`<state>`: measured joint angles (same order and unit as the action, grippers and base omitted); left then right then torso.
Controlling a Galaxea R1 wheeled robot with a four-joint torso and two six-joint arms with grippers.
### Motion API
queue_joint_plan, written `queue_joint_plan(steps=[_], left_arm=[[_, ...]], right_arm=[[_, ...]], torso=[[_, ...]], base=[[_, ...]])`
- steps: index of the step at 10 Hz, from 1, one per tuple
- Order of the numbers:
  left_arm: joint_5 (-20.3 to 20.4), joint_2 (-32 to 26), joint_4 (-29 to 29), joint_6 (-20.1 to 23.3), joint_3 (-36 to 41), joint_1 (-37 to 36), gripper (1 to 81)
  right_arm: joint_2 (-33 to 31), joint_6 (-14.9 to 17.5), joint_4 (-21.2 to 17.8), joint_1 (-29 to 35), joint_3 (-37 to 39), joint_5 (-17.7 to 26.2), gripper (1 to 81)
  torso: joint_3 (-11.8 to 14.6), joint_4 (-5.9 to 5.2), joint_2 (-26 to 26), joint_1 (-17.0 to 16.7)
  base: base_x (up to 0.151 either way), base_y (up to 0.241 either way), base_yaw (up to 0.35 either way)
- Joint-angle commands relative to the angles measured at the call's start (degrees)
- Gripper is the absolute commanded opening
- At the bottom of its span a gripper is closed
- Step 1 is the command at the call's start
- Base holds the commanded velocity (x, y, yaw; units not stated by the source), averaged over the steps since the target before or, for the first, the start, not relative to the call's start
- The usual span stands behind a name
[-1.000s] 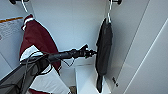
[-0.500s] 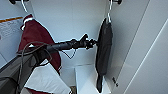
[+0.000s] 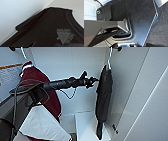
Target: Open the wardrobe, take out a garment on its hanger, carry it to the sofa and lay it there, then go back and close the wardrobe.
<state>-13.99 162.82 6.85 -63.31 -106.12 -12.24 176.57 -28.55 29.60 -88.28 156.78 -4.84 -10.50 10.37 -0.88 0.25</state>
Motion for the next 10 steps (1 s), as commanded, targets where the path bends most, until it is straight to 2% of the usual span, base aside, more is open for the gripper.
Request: queue_joint_plan(steps=[1,4,6,10], left_arm=[[0.99,-0.91,-0.08,-2.52,0.47,-14.87,81.1],[1.78,-0.56,0.00,-7.27,0.21,-17.24,81.1],[5.91,-0.21,0.00,-9.91,-0.05,-18.03,81.1],[6.00,4.44,0.00,-10.09,-4.26,-20.41,81.1]], right_arm=[[0.30,-0.10,0.46,1.04,0.00,2.82,81.1],[0.48,-0.01,0.46,1.04,0.09,2.82,81.1],[0.48,-0.01,0.46,0.96,0.09,2.82,81.1],[0.92,-0.01,0.46,0.87,0.09,2.91,81.1]], torso=[[0.00,0.00,0.00,0.00],[0.00,0.00,0.02,0.02],[0.00,0.00,0.02,0.02],[-0.02,0.00,0.02,0.02]], base=[[0.000,0.000,0.000],[0.000,0.000,0.000],[0.000,0.000,0.000],[0.000,0.000,0.000]])
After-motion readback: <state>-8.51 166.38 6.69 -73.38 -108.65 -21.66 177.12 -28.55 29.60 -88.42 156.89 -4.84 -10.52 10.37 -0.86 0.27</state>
